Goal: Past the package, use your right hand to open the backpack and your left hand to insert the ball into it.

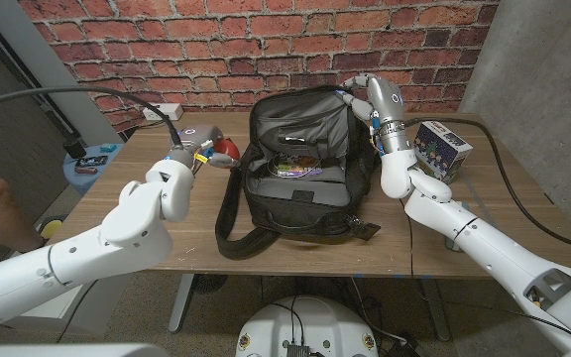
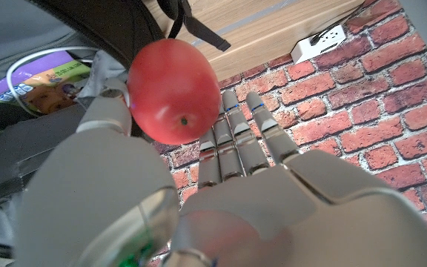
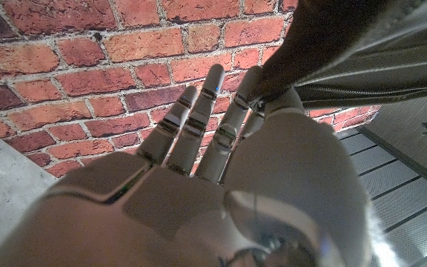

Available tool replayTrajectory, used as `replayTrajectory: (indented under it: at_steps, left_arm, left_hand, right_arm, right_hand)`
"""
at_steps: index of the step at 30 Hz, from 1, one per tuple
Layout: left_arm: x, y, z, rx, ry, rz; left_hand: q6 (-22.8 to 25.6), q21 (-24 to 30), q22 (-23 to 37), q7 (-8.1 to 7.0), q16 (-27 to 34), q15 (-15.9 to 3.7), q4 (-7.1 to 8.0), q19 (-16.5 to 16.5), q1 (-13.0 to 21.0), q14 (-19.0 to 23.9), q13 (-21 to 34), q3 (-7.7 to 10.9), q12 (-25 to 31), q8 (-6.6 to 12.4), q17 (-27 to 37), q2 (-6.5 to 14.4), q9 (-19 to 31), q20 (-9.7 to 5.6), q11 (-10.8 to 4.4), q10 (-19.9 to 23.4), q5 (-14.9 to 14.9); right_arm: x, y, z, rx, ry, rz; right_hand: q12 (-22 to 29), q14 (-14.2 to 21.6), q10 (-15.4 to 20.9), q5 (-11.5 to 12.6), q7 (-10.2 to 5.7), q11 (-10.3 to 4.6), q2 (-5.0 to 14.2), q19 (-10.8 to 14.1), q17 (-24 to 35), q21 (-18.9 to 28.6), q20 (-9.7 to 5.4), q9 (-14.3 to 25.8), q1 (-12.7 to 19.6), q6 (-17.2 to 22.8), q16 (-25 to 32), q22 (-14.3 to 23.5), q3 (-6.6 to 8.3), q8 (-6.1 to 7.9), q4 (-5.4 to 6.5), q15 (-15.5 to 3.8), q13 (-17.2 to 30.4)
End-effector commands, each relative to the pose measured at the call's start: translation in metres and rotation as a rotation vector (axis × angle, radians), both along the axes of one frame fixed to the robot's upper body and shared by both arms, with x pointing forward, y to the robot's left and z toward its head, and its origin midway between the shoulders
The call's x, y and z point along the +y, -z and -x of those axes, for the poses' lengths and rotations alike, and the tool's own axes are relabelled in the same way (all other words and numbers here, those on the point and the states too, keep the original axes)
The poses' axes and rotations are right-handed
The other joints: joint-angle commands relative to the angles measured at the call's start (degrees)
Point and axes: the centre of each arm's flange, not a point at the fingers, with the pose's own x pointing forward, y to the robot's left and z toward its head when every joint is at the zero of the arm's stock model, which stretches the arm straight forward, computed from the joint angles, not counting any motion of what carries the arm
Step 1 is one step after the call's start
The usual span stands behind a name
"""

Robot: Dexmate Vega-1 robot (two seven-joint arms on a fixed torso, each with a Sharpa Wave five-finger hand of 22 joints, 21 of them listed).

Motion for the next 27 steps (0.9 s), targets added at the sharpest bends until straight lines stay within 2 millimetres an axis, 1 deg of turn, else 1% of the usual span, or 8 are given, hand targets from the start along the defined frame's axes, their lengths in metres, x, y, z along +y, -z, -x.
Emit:
replayTrajectory:
  at_steps: [1, 8, 15, 27]
  left_arm:
    - [-0.018, -0.001, 0.010, -0.034, 0.067, -0.012]
    - [-0.029, 0.002, 0.014, -0.032, 0.097, -0.023]
    - [-0.033, 0.003, 0.014, -0.018, 0.119, -0.014]
    - [-0.053, 0.003, 0.017, -0.018, 0.178, -0.035]
  left_hand:
    - [8.27, 0.41, 0.20, -3.93, 0.06, -1.14, 0.07, -0.42, 3.96, 1.12, 5.03, -0.17, 0.43, 0.56, 0.19, 4.97, 0.28, 0.04, -8.22, 8.62, 0.25]
    - [8.30, 0.39, 0.19, -3.90, 0.38, -1.31, 0.02, -0.58, 4.13, 1.28, 5.35, -0.33, 0.50, 0.60, 0.57, 5.21, 0.27, -0.09, -8.30, 8.63, 0.27]
    - [8.54, 0.38, 0.18, -3.93, 0.36, -1.43, -0.03, -0.74, 4.14, 1.31, 5.69, -0.38, 0.61, 0.72, 0.63, 5.17, 0.26, -0.14, -8.38, 8.78, 0.31]
    - [8.67, 0.46, 0.18, -4.10, 0.49, -1.82, -0.06, -0.71, 4.16, 1.40, 6.19, -0.55, 0.72, 0.81, 0.88, 5.18, 0.23, -0.29, -8.49, 8.88, 0.34]
  right_arm:
    - [0.000, 0.002, -0.004, 0.007, 0.000, -0.021]
    - [-0.001, 0.001, -0.006, 0.005, 0.001, -0.038]
    - [-0.002, 0.001, -0.006, 0.005, -0.001, -0.045]
    - [-0.007, 0.000, -0.008, 0.000, -0.004, -0.054]
  right_hand:
    - [-0.08, 0.17, 0.51, 0.57, -0.53, 0.02, 1.03, -0.52, 0.05, 0.18, -5.31, 0.17, 0.53, 0.46, -0.10, 0.09, -0.23, 0.28, -0.26, -7.16, 0.15]
    - [-0.14, 0.27, 0.49, 0.58, -0.47, 0.01, 1.05, -0.46, 0.10, 0.21, -5.24, 0.17, 0.61, 0.52, -0.03, 0.10, -0.24, 0.29, -0.28, -7.21, 0.14]
    - [-0.11, 0.27, 0.56, 0.57, -0.45, 0.01, 1.05, -0.47, 0.13, 0.22, -5.24, 0.17, 0.57, 0.45, -0.03, 0.09, -0.31, 0.24, -0.24, -7.22, 0.24]
    - [-0.20, 0.28, 0.44, 0.58, -0.43, 0.02, 1.09, -0.52, 0.13, 0.21, -5.24, 0.18, 0.64, 0.43, -0.04, 0.10, -0.32, 0.20, -0.25, -7.18, 0.26]
